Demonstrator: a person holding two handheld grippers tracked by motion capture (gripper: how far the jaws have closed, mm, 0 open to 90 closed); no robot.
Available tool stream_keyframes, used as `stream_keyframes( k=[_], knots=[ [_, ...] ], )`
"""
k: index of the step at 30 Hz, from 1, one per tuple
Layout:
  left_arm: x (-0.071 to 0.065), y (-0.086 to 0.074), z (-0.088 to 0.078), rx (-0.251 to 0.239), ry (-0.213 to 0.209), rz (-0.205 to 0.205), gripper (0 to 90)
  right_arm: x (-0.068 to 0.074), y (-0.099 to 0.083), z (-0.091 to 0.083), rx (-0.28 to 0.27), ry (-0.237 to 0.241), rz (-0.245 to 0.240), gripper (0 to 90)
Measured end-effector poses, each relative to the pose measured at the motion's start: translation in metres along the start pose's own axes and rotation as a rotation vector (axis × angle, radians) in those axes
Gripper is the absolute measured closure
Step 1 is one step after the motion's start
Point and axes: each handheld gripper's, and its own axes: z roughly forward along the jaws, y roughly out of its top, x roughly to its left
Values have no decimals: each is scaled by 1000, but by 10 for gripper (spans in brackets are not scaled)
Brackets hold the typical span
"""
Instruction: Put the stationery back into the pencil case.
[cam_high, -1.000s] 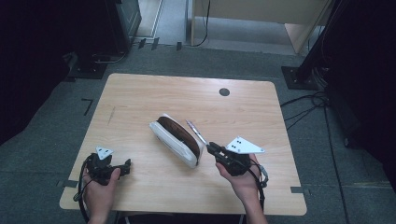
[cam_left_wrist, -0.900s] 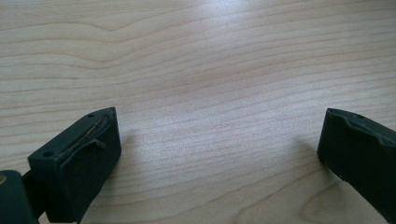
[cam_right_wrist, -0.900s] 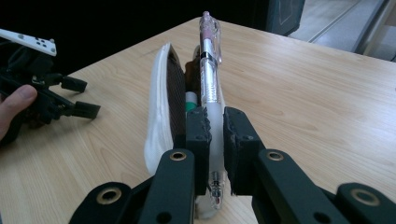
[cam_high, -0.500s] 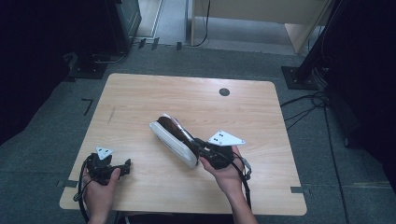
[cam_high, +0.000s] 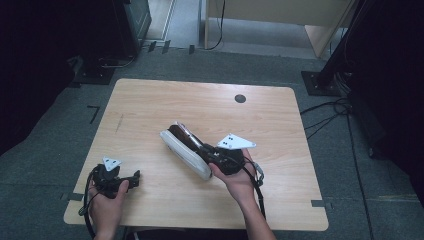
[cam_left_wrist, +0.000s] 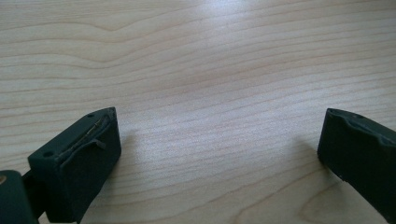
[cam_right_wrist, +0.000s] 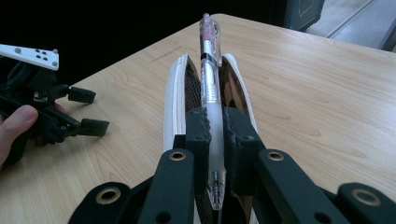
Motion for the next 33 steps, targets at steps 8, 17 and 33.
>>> stream_keyframes(
  k=[8,17,33],
  knots=[
    [0,0,0,-1,0,-1,0,0,1,1,1,-4,-4,808],
    [0,0,0,-2,0,-2,0,-1,3,0,-7,-11,-1,900],
    [0,0,0,-1,0,-1,0,-3,-7,-12,-13,-23,10,899]
  ],
)
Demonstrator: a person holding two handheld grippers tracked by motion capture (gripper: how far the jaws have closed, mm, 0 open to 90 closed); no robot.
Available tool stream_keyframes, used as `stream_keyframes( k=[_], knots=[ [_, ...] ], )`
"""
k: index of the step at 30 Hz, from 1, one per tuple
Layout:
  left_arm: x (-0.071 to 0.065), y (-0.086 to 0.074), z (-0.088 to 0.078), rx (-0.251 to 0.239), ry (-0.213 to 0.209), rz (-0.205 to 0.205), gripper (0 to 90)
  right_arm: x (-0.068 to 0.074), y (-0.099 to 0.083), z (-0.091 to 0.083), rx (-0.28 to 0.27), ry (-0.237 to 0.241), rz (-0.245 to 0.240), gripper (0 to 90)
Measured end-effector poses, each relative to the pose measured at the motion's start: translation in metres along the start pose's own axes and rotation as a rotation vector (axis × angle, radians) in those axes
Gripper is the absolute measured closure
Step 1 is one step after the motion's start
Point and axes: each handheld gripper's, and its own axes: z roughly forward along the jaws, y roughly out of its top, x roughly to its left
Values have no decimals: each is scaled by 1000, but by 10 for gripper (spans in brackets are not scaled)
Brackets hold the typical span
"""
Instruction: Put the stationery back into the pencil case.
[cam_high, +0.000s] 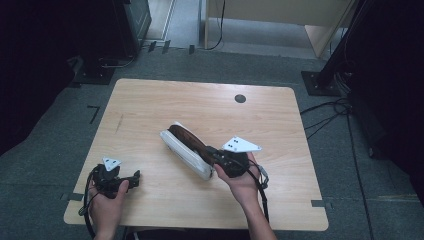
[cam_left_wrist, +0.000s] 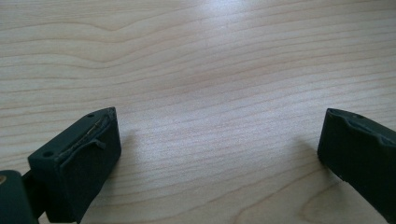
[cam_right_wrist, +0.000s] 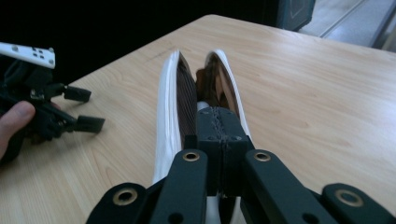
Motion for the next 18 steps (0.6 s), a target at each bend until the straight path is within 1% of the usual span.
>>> stream_keyframes(
  k=[3,5,9,14,16,18],
  knots=[
    [0,0,0,1,0,1,0,-2,-13,-10,7,-16,17,900],
    [0,0,0,1,0,1,0,-2,-25,-18,15,-27,26,900],
    [0,0,0,1,0,1,0,1,-47,-26,41,-47,37,900],
    [0,0,0,1,0,1,0,2,-67,-24,73,-55,51,900],
    [0,0,0,1,0,1,0,3,-72,-20,80,-53,64,900],
    [0,0,0,1,0,1,0,3,-74,-16,80,-50,63,900]
  ],
)
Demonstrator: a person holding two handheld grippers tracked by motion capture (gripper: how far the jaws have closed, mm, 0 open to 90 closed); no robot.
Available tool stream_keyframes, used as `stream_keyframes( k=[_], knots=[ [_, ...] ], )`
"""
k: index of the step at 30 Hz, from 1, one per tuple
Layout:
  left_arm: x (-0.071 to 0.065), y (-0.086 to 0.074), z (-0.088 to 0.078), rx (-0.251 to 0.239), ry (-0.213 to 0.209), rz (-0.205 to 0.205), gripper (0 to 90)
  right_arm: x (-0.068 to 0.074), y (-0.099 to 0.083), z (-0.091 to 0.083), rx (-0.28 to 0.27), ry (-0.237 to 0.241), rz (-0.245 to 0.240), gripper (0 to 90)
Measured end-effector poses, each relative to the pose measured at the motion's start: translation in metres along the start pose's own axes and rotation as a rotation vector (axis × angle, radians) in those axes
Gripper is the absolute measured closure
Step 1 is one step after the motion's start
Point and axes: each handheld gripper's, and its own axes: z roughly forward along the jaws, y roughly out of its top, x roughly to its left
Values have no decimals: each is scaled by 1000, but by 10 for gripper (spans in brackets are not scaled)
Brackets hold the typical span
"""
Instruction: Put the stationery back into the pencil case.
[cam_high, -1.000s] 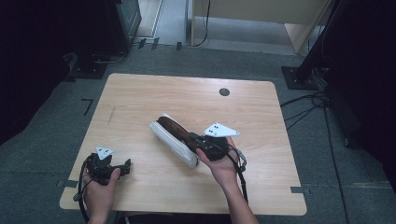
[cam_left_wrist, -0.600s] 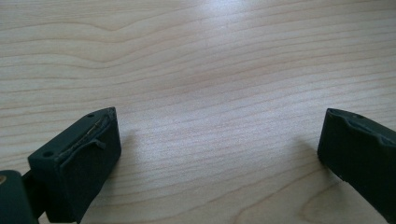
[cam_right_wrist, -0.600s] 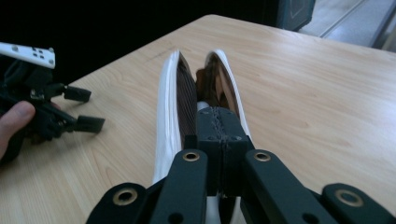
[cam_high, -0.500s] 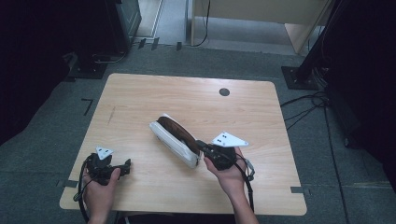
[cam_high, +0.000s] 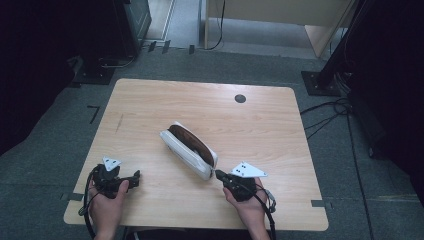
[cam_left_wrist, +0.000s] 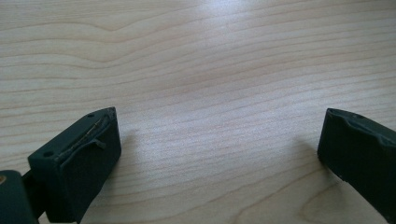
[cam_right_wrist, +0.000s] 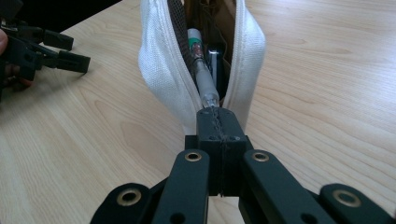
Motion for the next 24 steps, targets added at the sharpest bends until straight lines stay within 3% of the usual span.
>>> stream_keyframes(
  k=[7,10,17,24],
  knots=[
    [0,0,0,1,0,0,0,5,7,16,12,1,-29,900],
    [0,0,0,0,0,0,0,6,8,15,-2,2,-29,900],
    [0,0,0,0,0,0,0,-1,5,-9,-22,-30,-17,900],
    [0,0,0,0,0,0,0,-18,-8,-34,-54,-70,16,899]
  ],
)
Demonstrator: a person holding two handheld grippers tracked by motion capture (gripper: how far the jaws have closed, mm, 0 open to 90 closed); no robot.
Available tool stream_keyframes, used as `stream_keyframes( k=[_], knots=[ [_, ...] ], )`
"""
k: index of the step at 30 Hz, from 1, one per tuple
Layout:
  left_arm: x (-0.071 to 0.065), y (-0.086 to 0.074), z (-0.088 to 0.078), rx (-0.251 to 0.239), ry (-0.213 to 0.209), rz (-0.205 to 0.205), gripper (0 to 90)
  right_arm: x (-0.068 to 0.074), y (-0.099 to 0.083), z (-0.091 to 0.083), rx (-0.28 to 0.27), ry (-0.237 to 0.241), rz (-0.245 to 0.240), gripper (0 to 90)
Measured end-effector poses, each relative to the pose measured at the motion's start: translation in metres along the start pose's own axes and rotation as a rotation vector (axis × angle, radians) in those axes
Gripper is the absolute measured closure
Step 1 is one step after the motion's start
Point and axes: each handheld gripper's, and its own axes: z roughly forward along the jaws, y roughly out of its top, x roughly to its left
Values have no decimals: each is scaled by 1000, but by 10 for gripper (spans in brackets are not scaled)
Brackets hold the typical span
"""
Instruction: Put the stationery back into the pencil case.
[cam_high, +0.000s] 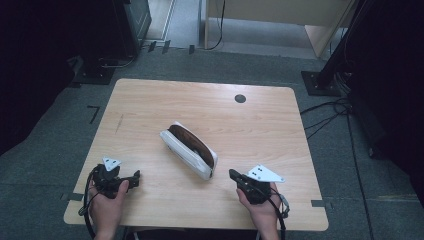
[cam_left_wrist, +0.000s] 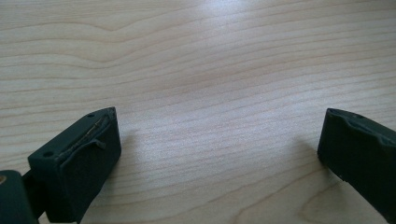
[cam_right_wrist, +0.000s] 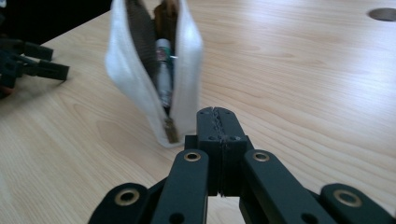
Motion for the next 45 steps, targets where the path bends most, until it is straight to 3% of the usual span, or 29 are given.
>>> stream_keyframes(
  k=[2,6,9,13,15,20,27,40,45],
  knots=[
    [0,0,0,0,0,0,0,-8,-5,-8,-9,-16,26,865],
    [0,0,0,0,0,-1,0,-22,-14,-22,-22,-72,52,699],
    [0,0,0,0,0,-1,0,-30,-18,-31,-28,-94,78,498],
    [0,0,0,0,0,-1,0,-39,-20,-40,5,-176,114,98],
    [0,0,0,0,0,0,0,-43,-22,-42,42,-228,118,0],
    [0,0,0,0,0,0,0,-55,-29,-48,70,-207,131,0],
    [0,0,0,0,0,-1,0,-71,-40,-51,110,-230,117,0],
    [0,0,0,0,0,0,0,-100,-61,-50,223,-335,110,0],
    [0,0,0,-1,0,1,0,-109,-67,-46,250,-340,76,0]
  ],
)
